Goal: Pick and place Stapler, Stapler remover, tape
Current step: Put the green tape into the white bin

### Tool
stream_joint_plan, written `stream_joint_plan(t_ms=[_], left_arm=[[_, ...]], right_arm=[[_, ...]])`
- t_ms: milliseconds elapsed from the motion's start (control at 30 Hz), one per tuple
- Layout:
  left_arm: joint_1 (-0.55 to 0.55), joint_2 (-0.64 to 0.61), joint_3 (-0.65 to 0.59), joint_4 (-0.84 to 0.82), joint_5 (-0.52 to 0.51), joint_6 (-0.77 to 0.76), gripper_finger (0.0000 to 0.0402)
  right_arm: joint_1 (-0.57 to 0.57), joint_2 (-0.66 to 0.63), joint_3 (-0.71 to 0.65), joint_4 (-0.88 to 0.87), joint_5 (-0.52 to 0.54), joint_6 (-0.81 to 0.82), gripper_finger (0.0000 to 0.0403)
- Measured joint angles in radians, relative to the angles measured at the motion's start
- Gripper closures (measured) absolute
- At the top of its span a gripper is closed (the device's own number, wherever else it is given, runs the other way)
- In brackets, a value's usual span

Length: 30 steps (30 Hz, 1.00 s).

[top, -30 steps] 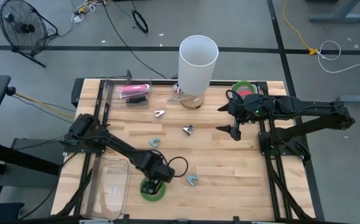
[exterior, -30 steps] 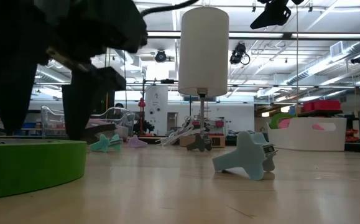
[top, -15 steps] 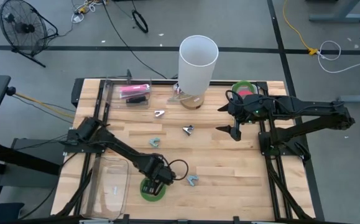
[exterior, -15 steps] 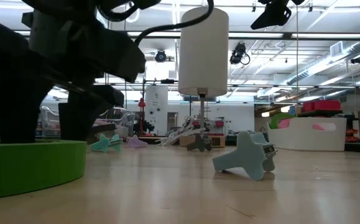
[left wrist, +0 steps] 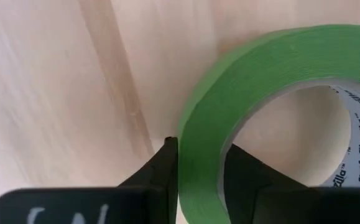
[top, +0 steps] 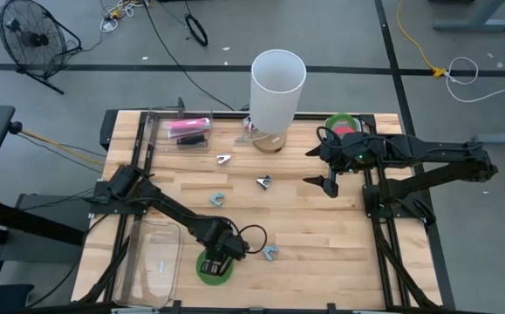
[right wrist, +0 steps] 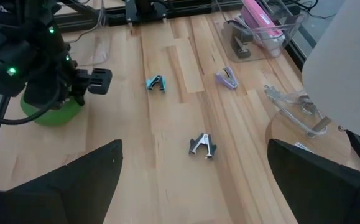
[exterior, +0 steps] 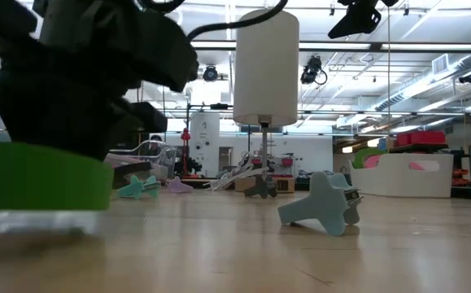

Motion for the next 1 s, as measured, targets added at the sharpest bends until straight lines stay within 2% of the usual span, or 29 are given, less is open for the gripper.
stream_joint_plan(t_ms=[200,300,567,767,1000], left_arm=[[0.007,0.0,0.086,-0.097,-0.015,0.1,0.0312],[0.022,0.0,0.145,-0.196,-0.065,0.143,0.0312],[0.111,0.0,0.321,-0.4,-0.247,0.254,0.0312],[0.202,0.0,0.474,-0.524,-0.423,0.326,0.0312],[0.317,0.0,0.69,-0.536,-0.465,0.361,0.0312]], right_arm=[[0.0,0.0,0.0,0.001,0.0,0.0,0.0005],[0.0,0.0,0.0,0.001,0.007,-0.001,0.0005],[0.0,-0.025,0.0,-0.005,0.133,-0.005,0.0005],[0.0,-0.081,0.0,-0.006,0.157,-0.002,0.0005],[0.0,-0.16,0.0,-0.006,0.123,0.007,0.0005]])
